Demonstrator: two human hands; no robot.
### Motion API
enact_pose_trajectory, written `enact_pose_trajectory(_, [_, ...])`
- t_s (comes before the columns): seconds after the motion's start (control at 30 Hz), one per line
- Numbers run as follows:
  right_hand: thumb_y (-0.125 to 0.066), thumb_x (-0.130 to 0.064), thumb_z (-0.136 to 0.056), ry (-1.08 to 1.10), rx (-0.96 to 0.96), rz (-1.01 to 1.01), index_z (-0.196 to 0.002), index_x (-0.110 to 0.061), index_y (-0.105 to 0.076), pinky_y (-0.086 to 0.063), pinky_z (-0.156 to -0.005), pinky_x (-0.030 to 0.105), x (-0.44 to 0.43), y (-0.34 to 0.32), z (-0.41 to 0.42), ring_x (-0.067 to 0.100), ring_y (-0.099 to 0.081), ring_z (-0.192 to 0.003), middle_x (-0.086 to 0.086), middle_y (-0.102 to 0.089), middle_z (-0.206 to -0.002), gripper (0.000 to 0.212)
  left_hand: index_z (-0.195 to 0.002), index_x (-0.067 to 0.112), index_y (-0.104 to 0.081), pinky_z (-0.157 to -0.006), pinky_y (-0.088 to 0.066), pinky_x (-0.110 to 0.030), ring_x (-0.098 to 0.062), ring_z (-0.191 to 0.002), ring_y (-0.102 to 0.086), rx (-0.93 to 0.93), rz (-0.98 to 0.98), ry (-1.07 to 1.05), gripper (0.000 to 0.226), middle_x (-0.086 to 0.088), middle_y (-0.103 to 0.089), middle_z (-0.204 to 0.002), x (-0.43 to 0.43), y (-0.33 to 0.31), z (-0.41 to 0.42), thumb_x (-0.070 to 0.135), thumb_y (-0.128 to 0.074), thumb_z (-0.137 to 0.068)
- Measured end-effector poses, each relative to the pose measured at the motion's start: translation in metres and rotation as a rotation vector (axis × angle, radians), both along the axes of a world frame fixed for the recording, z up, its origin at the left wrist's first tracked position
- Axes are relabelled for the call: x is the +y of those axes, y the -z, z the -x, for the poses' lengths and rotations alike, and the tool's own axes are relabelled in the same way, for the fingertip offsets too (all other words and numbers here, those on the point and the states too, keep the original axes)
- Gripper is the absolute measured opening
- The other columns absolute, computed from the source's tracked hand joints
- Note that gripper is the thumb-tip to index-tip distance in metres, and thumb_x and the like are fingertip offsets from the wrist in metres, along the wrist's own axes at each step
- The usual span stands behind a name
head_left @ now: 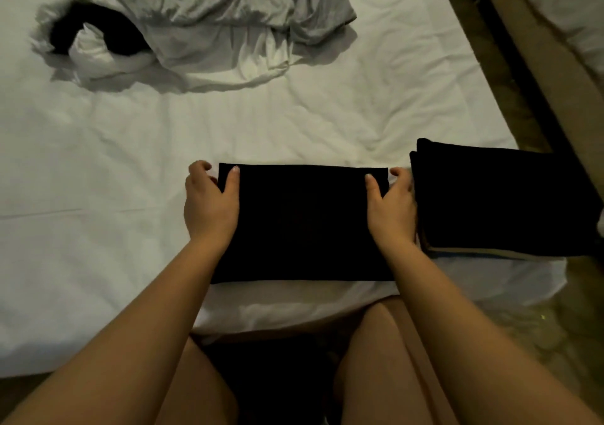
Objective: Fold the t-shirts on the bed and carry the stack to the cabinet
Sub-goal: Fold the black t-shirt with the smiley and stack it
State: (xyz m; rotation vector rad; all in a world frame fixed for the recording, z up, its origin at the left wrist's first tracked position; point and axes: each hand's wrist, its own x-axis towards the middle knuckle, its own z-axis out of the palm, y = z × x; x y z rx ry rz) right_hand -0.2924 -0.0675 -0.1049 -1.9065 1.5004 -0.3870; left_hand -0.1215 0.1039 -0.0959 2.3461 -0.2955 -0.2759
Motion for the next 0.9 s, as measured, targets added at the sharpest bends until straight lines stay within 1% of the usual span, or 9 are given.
enact_pose_trajectory(0.07, [-0.045, -0.050, -0.093, -0.021, 0.078, 0.014, -0.141, -0.010, -0.029, -0.039, -0.093, 0.042, 0.017, -0.004, 0.011, 0.036, -0.041, -0.126, 0.016, -0.040, -0.140, 0.065, -0.133, 0.011, -0.031, -0.084, -0.041, -0.038, -0.034, -0.108, -0.052, 0.021, -0.080, -0.008, 0.057, -0.017, -0.048, -0.129, 0.012, -0.006, 0.015, 0.049, -0.043, -0.093])
enact_pose_trajectory(0.17, [-0.039, -0.057, -0.092, -0.087, 0.218, -0.103, -0.132, -0.003, -0.040, -0.041, -0.078, 0.039, 0.026, -0.007, 0.019, 0.038, -0.050, -0.114, 0.020, -0.052, -0.127, 0.067, -0.129, 0.004, -0.040, -0.082, -0.041, -0.039, -0.037, -0.110, -0.053, 0.164, -0.232, 0.030, 0.066, -0.020, -0.055, -0.123, 0.024, -0.010, 0.027, 0.058, -0.036, -0.091])
enact_pose_trajectory(0.3, [-0.038, -0.056, -0.094, -0.110, 0.132, -0.355, -0.128, -0.005, -0.051, -0.041, -0.076, 0.035, 0.011, -0.027, 0.019, 0.037, -0.054, -0.108, 0.017, -0.057, -0.122, 0.063, -0.115, 0.004, -0.058, -0.086, -0.046, -0.038, -0.035, -0.102, -0.057, 0.439, -0.120, 0.046, 0.068, -0.017, -0.062, -0.113, 0.026, -0.019, 0.021, 0.063, -0.041, -0.087])
enact_pose_trajectory(0.43, [-0.049, -0.041, -0.095, -0.154, -0.043, -0.318, -0.124, -0.010, -0.054, -0.043, -0.075, 0.033, 0.001, -0.058, 0.023, 0.031, -0.057, -0.103, 0.008, -0.060, -0.108, 0.043, -0.106, 0.006, -0.061, -0.072, -0.040, -0.033, -0.027, -0.085, -0.055, 0.245, -0.010, 0.089, 0.046, -0.012, -0.063, -0.097, 0.024, -0.038, 0.037, 0.046, -0.041, -0.095])
enact_pose_trajectory(0.53, [-0.054, -0.037, -0.093, -0.116, -0.147, -0.216, -0.127, -0.008, -0.051, -0.042, -0.084, 0.033, -0.004, -0.085, 0.036, 0.028, -0.054, -0.112, -0.004, -0.050, -0.105, 0.044, -0.094, 0.010, -0.059, -0.069, -0.038, -0.032, -0.024, -0.080, -0.055, 0.209, 0.129, 0.069, 0.039, -0.003, -0.059, -0.082, 0.023, -0.058, 0.057, 0.045, -0.041, -0.095])
enact_pose_trajectory(0.63, [-0.056, -0.046, -0.090, -0.100, -0.177, -0.191, -0.132, -0.009, -0.048, -0.044, -0.093, 0.038, -0.019, -0.094, 0.060, 0.028, -0.052, -0.118, 0.003, -0.055, -0.127, 0.057, -0.095, 0.014, -0.056, -0.070, -0.040, -0.033, -0.024, -0.083, -0.056, 0.194, 0.219, 0.110, 0.035, -0.004, -0.060, -0.088, 0.012, -0.075, 0.076, 0.046, -0.042, -0.094])
enact_pose_trajectory(0.67, [-0.056, -0.046, -0.089, -0.078, -0.186, -0.163, -0.129, -0.010, -0.050, -0.046, -0.091, 0.039, -0.025, -0.100, 0.071, 0.029, -0.054, -0.116, 0.006, -0.057, -0.127, 0.055, -0.097, 0.016, -0.055, -0.071, -0.041, -0.033, -0.023, -0.083, -0.056, 0.188, 0.253, 0.134, 0.033, -0.003, -0.060, -0.090, 0.004, -0.081, 0.084, 0.046, -0.042, -0.094])
enact_pose_trajectory(0.77, [-0.057, -0.041, -0.090, -0.021, -0.219, -0.054, -0.109, -0.009, -0.058, -0.047, -0.079, 0.039, -0.050, -0.118, 0.108, 0.027, -0.059, -0.097, 0.007, -0.063, -0.104, 0.038, -0.102, 0.019, -0.052, -0.073, -0.042, -0.033, -0.021, -0.085, -0.056, 0.196, 0.308, 0.226, 0.029, -0.001, -0.058, -0.092, -0.034, -0.099, 0.110, 0.045, -0.043, -0.094])
enact_pose_trajectory(0.9, [-0.058, -0.039, -0.089, 0.047, -0.238, 0.003, -0.115, -0.014, -0.057, -0.046, -0.085, 0.035, -0.103, -0.135, 0.156, 0.021, -0.057, -0.098, 0.002, -0.062, -0.107, 0.035, -0.101, 0.018, -0.048, -0.071, -0.038, -0.031, -0.020, -0.083, -0.053, 0.216, 0.317, 0.318, 0.025, 0.000, -0.055, -0.091, -0.099, -0.113, 0.146, 0.042, -0.046, -0.094])
